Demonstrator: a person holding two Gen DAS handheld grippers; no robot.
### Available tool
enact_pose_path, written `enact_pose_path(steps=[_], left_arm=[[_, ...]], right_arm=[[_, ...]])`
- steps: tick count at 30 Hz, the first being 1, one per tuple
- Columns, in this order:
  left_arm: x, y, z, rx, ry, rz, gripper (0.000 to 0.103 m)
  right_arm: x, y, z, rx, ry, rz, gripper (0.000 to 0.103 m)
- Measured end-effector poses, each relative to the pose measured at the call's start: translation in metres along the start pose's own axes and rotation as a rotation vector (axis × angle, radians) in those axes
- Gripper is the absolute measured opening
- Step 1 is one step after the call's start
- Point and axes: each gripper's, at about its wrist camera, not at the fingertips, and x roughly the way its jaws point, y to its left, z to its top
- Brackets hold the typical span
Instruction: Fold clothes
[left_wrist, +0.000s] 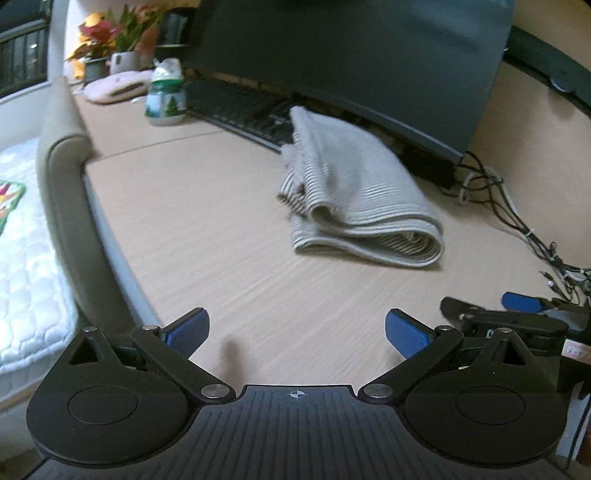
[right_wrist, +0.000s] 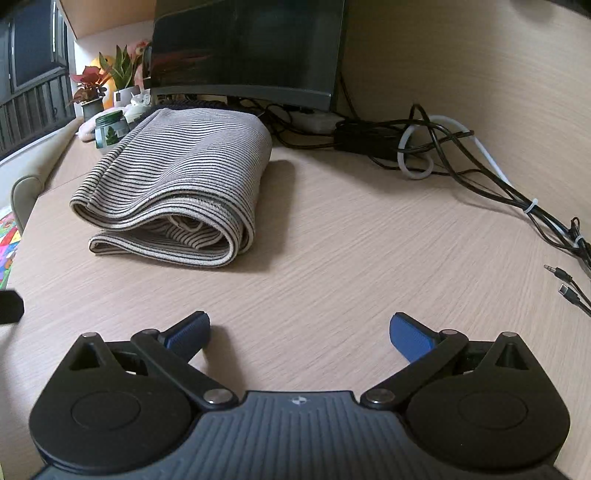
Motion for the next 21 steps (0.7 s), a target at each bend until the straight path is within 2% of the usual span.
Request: enact_pose_path(steps=[3, 7, 13, 21], left_arm=[[-0.006, 0.000, 0.000, -0.018, -0.007, 0.028, 0.103], [-0.017, -0.004, -0.002, 0.020, -0.036, 0.029, 0.103], [-0.019, -0.002, -0.006, 0.043, -0.021, 0.029, 0.103], [-0.014, 0.004, -0.005, 0.027, -0.007, 0.033, 0.103]], right_arm=[[0.000, 0.000, 0.000, 0.001, 0.000, 0.000, 0.103], [0.000, 0.000, 0.000, 0.002, 0.000, -0.001, 0.103], [0.000, 0.001, 0.000, 0.002, 0.000, -0.002, 0.103], [-0.001, 0.009, 0.000, -0.048, 0.000, 0.056, 0.103]])
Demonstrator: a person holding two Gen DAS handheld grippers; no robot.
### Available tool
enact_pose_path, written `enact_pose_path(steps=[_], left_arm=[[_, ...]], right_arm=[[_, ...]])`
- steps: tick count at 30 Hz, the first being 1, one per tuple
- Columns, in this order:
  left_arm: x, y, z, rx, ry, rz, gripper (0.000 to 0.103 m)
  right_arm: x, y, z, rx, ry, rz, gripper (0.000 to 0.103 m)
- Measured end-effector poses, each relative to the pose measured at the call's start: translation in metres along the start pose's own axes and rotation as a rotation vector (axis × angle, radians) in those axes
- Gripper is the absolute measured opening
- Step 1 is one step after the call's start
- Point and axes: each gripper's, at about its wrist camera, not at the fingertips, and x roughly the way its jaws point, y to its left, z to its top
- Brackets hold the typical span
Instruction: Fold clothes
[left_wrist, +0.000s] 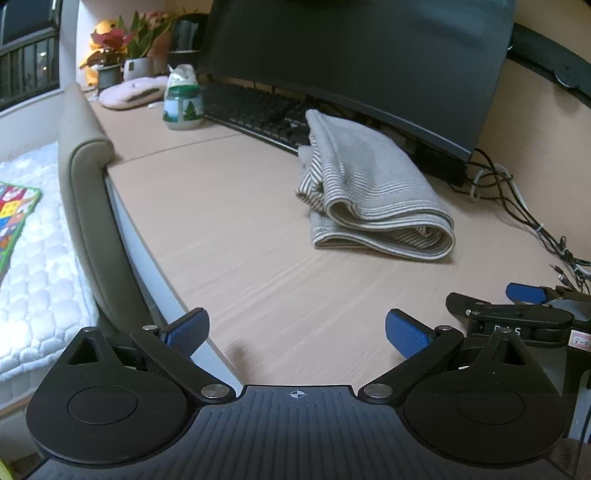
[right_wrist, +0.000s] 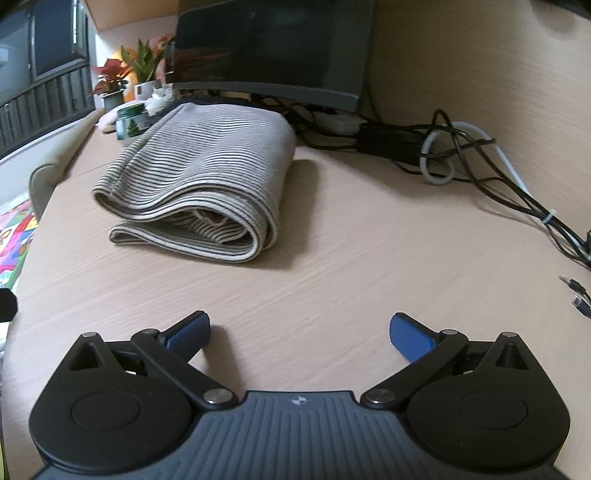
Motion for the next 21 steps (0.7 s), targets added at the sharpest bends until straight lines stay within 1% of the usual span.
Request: enact_pose_path(steps=[9, 13, 17, 21], left_arm=[[0.0009, -0.0053, 0.0018, 0.016, -0.010, -0.011, 0.103], [-0.0019, -0.0059, 0.0014, 0.021, -0.028, -0.021, 0.103], [0.0006, -0.0071, 0.0018, 0.022, -0.013, -0.014, 0.103], [-0.0007, -0.0061, 0.0010, 0.022, -0.024, -0.018, 0.103]], right_arm=[[-0.0002, 0.0008, 0.0003, 0.001, 0.000, -0.001, 0.103], [-0.0004, 0.0009, 0.0003, 0.001, 0.000, -0.001, 0.103], [-0.0003, 0.0009, 0.0003, 0.001, 0.000, -0.001, 0.103], [-0.0003, 0.0010, 0.0004, 0.001, 0.000, -0.001, 0.103]])
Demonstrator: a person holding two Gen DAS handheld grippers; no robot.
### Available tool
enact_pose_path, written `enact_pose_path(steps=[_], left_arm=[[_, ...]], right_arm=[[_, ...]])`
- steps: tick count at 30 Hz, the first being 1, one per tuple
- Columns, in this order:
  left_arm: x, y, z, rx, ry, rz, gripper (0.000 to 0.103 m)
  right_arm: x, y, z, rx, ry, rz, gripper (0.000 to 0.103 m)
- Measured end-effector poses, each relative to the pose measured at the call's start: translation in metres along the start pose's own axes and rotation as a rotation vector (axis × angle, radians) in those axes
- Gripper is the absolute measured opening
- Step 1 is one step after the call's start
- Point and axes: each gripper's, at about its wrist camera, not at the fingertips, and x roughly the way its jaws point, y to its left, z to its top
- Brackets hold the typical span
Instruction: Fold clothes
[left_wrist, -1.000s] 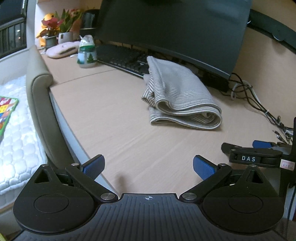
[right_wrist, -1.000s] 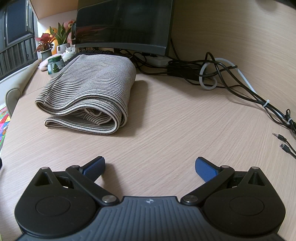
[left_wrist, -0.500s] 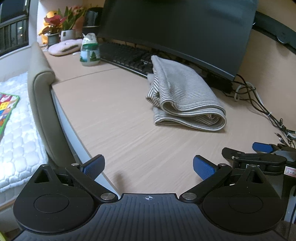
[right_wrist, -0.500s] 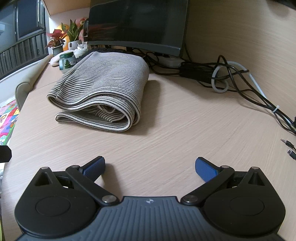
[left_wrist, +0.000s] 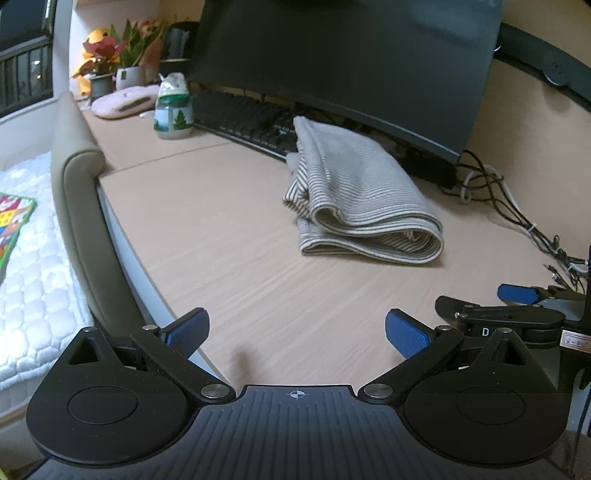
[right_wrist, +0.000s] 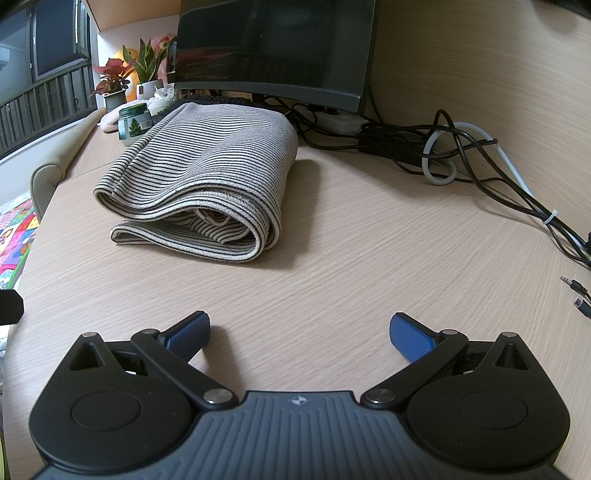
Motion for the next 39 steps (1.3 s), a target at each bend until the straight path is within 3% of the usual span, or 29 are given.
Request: enact_pose_path(steps=[9, 14, 39], left_arm=[[0.002, 0.005, -0.003, -0.026, 0.020, 0.022, 0.103], [0.004, 0.002, -0.002, -0.017, 0.018, 0.015, 0.103], [0.012, -0.001, 0.002, -0.008, 0.035, -0.002, 0.103]], right_arm=[[0.000, 0.000, 0.000, 0.003, 0.000, 0.000, 0.103], [0.001, 0.009, 0.001, 0.050, -0.001, -0.061, 0.103], [0.002, 0.008, 0.001, 0.054, -0.001, -0.063, 0.103]])
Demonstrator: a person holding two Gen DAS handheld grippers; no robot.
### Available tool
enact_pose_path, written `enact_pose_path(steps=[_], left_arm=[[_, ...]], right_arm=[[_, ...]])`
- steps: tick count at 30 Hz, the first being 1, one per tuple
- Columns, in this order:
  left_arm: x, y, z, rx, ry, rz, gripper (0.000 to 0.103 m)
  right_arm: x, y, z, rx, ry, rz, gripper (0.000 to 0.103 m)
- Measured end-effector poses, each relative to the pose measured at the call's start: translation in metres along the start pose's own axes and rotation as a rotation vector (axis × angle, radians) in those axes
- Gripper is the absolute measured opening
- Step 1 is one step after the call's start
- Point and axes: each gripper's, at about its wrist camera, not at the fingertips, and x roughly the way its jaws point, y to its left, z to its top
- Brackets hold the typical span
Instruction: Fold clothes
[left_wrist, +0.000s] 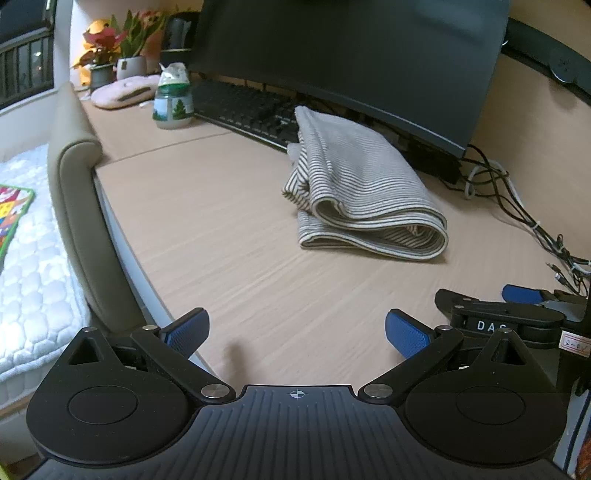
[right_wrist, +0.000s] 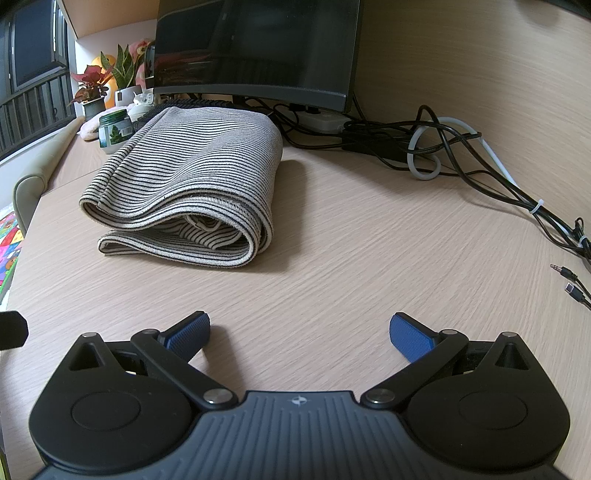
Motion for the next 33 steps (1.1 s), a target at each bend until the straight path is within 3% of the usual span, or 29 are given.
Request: enact_pose_path(steps=[12, 27, 33], left_arm=[[-0.0018, -0.0073, 0.0002, 0.027, -0.023, 0.000, 0.103], [0.0040, -0.0074, -0.0002, 0.013, 0.028, 0.045, 0.103], [0.0004, -0.0080, -0.0013, 0.019, 0.010, 0.045, 0.103]], right_arm=[[-0.0001, -0.0001, 0.0000, 0.000, 0.000, 0.000, 0.103], [0.0012, -0.0023, 0.0013, -0.017, 0.000, 0.022, 0.103], [0.0011, -0.0022, 0.0014, -0.018, 0.000, 0.023, 0.103]])
